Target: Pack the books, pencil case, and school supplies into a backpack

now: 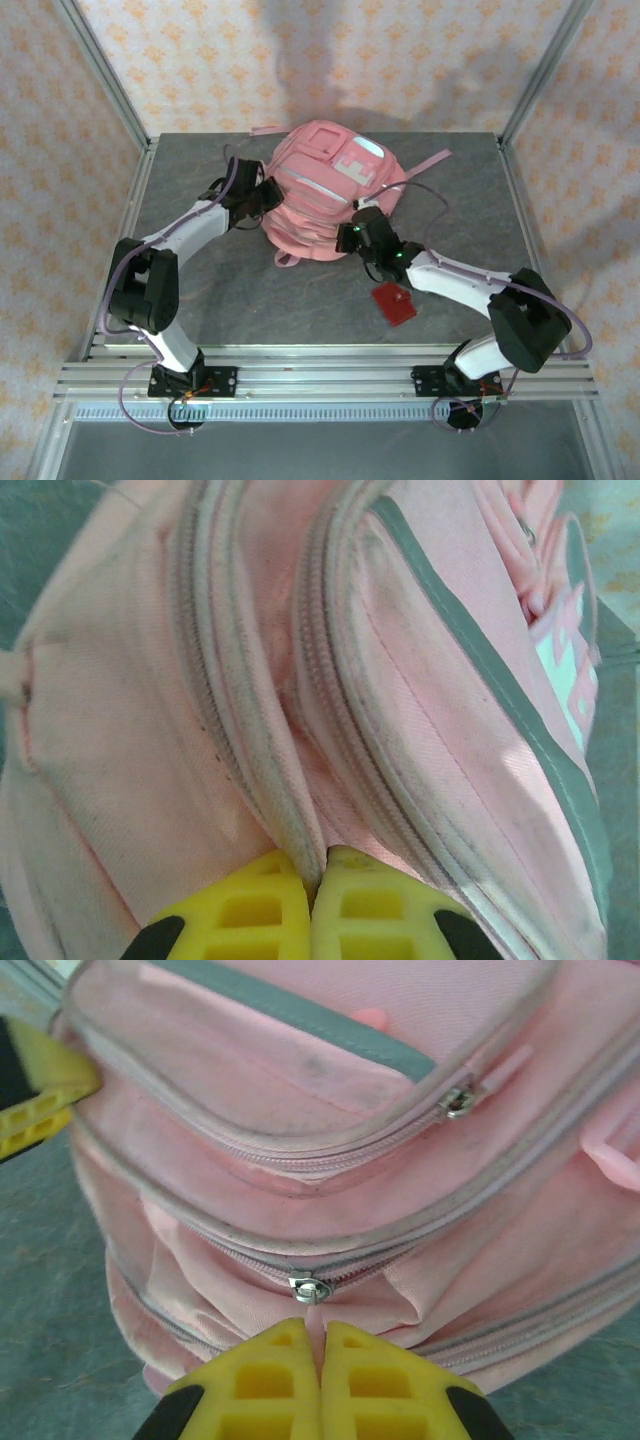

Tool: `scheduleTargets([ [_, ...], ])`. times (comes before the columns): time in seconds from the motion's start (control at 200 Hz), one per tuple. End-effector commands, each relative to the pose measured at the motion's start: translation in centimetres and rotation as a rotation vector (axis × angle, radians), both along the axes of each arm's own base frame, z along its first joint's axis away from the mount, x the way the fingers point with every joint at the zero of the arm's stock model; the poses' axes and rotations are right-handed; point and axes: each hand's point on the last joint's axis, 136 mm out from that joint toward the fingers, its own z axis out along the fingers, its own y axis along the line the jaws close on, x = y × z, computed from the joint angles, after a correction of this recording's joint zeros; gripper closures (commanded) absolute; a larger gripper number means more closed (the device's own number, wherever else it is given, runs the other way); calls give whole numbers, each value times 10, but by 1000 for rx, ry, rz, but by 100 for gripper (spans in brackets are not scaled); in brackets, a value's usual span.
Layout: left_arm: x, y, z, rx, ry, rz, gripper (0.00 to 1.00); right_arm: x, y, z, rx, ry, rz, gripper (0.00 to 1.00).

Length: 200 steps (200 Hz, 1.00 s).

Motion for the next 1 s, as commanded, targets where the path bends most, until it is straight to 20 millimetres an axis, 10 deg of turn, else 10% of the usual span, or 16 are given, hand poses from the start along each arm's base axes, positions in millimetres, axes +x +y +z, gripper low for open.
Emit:
scheduleTargets([
  [0.0, 30, 35, 28, 113, -106, 85, 100, 0, 33, 20, 73, -28, 71, 100],
  [0.145, 16, 35, 31, 72, -101, 85, 57, -1, 62, 26, 139, -35, 134, 100],
  [0.38, -49, 13, -2, -54, -61, 82, 44, 0, 73, 12, 148, -11, 149, 100],
  [0.881, -38, -49, -15, -142, -149, 39, 40, -5, 70, 1, 135, 8, 149, 100],
  [0.996, -30, -51, -30, -130, -128, 47, 68, -5, 69, 0, 129, 7, 146, 100],
])
